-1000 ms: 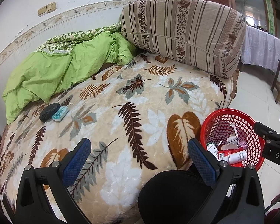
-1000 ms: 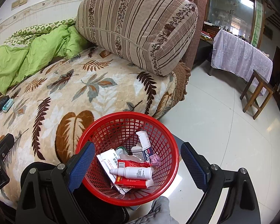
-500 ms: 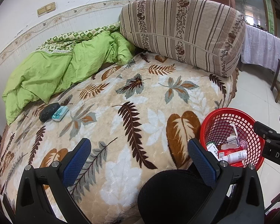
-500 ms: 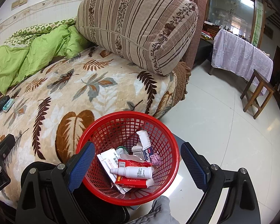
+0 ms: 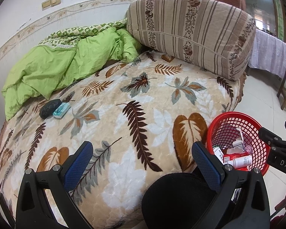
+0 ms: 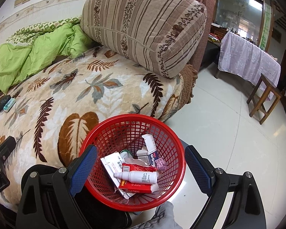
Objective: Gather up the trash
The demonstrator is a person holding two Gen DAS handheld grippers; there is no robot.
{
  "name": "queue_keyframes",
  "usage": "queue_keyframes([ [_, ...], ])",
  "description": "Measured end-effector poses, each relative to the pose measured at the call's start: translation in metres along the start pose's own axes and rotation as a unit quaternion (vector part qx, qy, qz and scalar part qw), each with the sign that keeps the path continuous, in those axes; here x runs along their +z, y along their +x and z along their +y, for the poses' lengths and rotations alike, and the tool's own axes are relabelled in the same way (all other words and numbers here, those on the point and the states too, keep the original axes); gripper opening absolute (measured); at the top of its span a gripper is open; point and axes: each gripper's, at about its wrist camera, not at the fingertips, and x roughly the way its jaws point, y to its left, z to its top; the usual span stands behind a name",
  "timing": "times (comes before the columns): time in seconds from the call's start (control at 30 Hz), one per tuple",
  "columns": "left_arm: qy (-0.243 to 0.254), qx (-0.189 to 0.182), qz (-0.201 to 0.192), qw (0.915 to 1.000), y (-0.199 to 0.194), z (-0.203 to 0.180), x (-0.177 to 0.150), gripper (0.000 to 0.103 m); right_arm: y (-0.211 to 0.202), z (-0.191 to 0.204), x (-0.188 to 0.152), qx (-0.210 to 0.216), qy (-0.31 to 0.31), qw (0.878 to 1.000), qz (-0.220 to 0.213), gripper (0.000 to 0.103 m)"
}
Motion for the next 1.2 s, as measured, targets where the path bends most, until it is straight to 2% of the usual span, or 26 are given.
queue_keyframes([
  [0.53,0.000,-0.025,0.003,0.9997,0.000,-0.002,0.002,0.103,0.007,0.001,0.004,-0.001,-0.008,1.000,0.009,0.094],
  [0.7,-0.033,-0.016,0.007,0.9993,0.000,0.023,0.001,0.103,0.012,0.016,0.012,0.014,-0.029,0.999,0.001,0.094],
  [0.8,-0.061,0.008,0.012,0.9980,0.002,0.054,-0.006,0.103,0.012,0.043,0.022,0.057,-0.050,0.997,-0.020,0.094],
  [0.87,-0.086,0.038,0.022,0.9953,0.007,0.083,-0.015,0.103,0.015,0.072,0.029,0.124,-0.079,0.989,-0.029,0.094],
  [0.97,-0.128,0.071,0.045,0.9882,0.017,0.125,-0.032,0.103,0.027,0.124,0.035,0.165,-0.121,0.979,-0.014,0.095],
  [1.07,-0.181,0.094,0.093,0.9747,0.040,0.175,-0.057,0.103,0.049,0.188,0.033,0.194,-0.162,0.967,0.017,0.095],
  [1.17,-0.225,0.131,0.121,0.9579,0.058,0.219,-0.077,0.103,0.070,0.252,0.026,0.207,-0.208,0.956,0.020,0.095],
  [1.2,-0.237,0.136,0.125,0.9537,0.062,0.230,-0.082,0.103,0.080,0.275,0.025,0.212,-0.222,0.951,0.035,0.095],
])
